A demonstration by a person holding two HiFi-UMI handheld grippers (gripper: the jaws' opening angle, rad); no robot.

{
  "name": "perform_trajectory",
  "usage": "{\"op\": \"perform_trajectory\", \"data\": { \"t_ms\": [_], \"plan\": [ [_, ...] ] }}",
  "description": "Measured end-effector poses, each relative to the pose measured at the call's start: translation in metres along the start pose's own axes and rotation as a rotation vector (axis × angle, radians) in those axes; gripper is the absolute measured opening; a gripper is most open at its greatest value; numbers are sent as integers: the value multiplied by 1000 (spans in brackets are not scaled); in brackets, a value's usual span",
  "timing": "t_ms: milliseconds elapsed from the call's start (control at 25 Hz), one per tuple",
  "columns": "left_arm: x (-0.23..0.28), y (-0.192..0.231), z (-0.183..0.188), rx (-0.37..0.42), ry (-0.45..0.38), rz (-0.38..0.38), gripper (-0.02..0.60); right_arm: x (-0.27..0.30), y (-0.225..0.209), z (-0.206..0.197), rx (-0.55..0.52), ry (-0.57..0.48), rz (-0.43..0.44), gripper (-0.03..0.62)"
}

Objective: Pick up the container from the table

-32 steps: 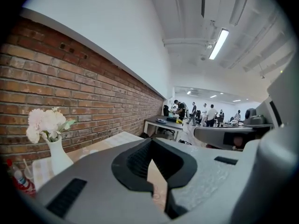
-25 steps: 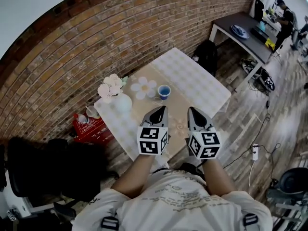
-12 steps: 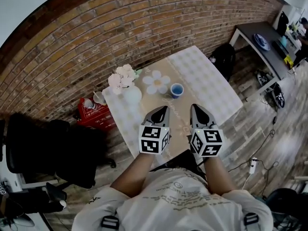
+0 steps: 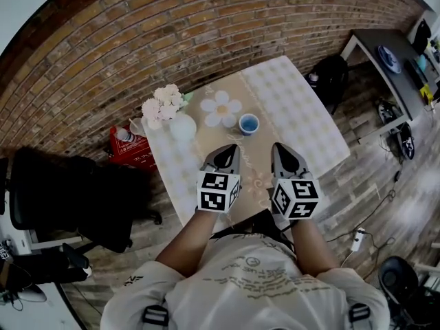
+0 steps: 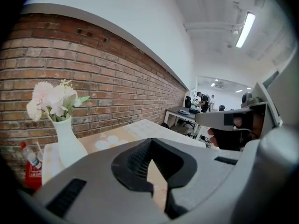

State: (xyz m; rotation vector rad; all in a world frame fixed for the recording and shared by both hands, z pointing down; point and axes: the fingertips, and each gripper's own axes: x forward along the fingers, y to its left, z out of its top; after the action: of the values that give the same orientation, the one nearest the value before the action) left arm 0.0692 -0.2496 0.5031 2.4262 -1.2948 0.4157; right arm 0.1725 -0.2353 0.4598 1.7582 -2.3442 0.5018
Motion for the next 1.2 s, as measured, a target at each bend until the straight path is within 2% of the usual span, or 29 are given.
{"op": "perform_trajectory", "data": {
  "t_ms": [640,760,960,1080,1200],
  "plan": [
    [71,8,-14,-17,84,46,3,44,-54,-16,42,84,34,2],
    [83,9,-17,7,93,47,10,51,-62,-19,43,100,36,2],
    [104,1,-30,75,143,3,148,62,-74,-25,37,135,41,2],
    [120,2,-43,100,163,-1,263,67,-79,-28,29,151,45,2],
    [137,6,-55,125,165,5,302,73,-84,-32,24,163,48,2]
  ]
}}
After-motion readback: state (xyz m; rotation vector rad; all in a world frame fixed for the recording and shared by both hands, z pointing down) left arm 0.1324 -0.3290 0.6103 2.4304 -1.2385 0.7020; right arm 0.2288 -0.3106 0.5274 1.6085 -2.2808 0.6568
